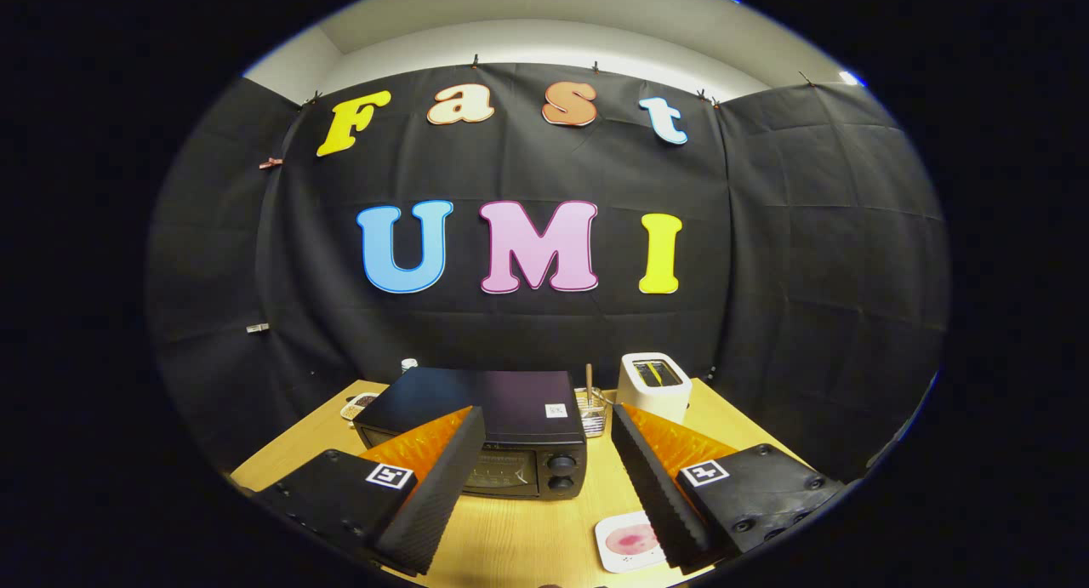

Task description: Open the toaster oven, put the food inside, and close the toaster oven door.

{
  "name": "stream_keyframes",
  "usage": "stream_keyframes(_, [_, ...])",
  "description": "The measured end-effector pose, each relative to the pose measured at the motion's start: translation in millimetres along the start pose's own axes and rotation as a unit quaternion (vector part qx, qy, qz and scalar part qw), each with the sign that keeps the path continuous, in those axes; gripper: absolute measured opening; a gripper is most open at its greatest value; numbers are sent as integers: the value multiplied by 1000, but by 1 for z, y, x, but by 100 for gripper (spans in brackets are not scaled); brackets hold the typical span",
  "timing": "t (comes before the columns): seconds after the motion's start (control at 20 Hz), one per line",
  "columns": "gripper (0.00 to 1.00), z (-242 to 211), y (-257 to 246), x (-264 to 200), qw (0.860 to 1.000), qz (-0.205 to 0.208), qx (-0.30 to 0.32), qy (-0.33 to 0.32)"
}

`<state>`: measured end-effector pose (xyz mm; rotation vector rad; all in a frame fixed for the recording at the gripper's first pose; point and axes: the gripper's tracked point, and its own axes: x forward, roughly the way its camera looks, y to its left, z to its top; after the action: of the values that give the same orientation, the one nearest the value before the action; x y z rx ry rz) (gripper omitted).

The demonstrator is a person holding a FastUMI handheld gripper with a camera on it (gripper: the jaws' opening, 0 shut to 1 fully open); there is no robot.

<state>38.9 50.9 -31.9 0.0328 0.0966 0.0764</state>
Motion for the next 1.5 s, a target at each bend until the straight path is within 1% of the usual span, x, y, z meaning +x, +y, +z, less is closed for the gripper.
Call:
stream_keyframes(0.3, [98,-24,43,42,999,11,17,25])
stream_keyframes(0.55, [99,-62,95,74,997,35,32,54])
stream_keyframes(0.75, [99,-98,125,91,996,42,18,73])
stream_keyframes(0.9, [99,-118,132,103,996,34,22,76])
stream_keyframes(1.0, [99,-134,132,111,996,22,23,85])
stream_keyframes(1.05, [99,-137,131,113,996,16,22,87])
stream_keyframes(1.1, [100,-132,132,121,997,13,16,71])
stream_keyframes(1.15, [99,-138,134,121,997,15,11,78])
stream_keyframes(1.25, [100,-136,135,119,997,19,-7,70])
stream_keyframes(1.4, [100,-145,134,113,996,26,9,87])
stream_keyframes(1.5, [100,-145,134,105,995,31,7,99])
